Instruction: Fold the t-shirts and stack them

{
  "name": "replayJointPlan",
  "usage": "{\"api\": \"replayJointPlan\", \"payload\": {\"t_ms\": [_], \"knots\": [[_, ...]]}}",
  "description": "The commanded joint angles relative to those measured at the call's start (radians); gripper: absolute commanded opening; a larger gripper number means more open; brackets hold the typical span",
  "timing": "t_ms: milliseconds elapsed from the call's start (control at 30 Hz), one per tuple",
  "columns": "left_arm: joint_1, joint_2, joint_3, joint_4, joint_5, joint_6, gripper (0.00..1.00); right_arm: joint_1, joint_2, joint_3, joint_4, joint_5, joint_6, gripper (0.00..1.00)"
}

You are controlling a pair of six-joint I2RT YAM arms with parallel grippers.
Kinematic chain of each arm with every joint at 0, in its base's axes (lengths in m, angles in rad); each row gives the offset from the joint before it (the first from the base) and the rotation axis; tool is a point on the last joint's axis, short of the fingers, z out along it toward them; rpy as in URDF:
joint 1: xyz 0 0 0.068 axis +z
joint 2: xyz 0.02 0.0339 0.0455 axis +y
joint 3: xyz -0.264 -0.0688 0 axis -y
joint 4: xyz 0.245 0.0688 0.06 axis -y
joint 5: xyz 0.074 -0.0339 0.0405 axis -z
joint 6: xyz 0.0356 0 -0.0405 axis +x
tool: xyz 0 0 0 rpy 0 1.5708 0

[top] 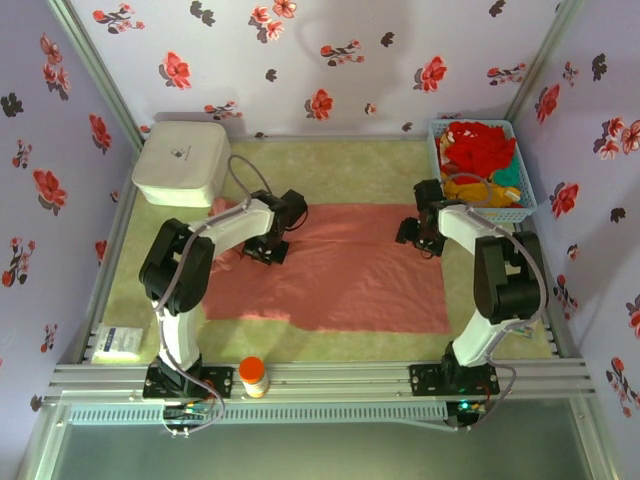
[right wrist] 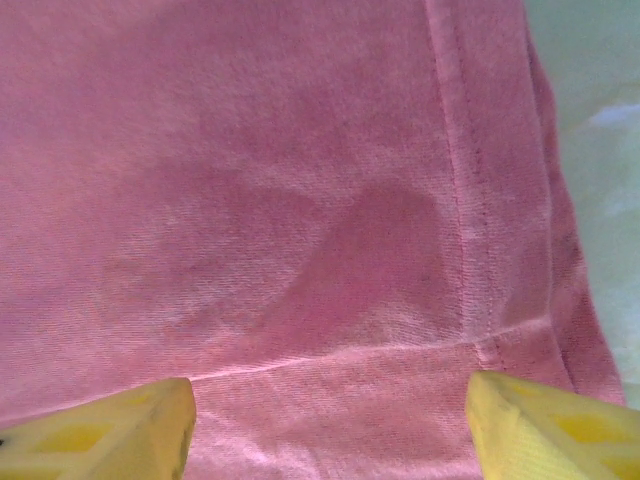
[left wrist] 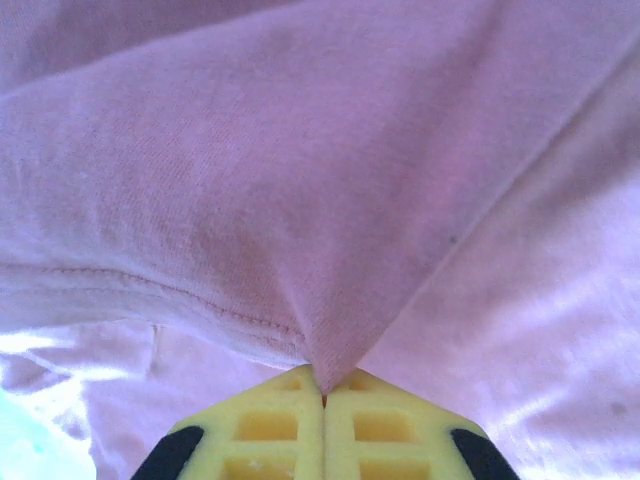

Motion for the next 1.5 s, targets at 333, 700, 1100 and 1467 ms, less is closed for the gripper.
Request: {"api": "replayJointPlan", "payload": {"t_ms": [333,700,1100,1467], "knots": [[-0.116,0.042,0.131,-0.224,0.004,-0.137,0.34,0.005,0.006,0.011,0.018,0.028,0.009,0.71],[0.099,-0.253,-0.099,-0.047,0.175,-0.096,0.41,0.004,-0.001,0.003,0.023,0.028,0.006,0.71],[0.395,-0.297,-0.352,0.249,0.249,-0.083,0.42,0.003,-0.027,-0.019,0.029,0.034,0.007,0.72],[0.412,-0.208,-0.379,0.345,0.255,-0.095,0.36,0.002,-0.037,-0.024,0.023,0.030,0.010,0.72]]}}
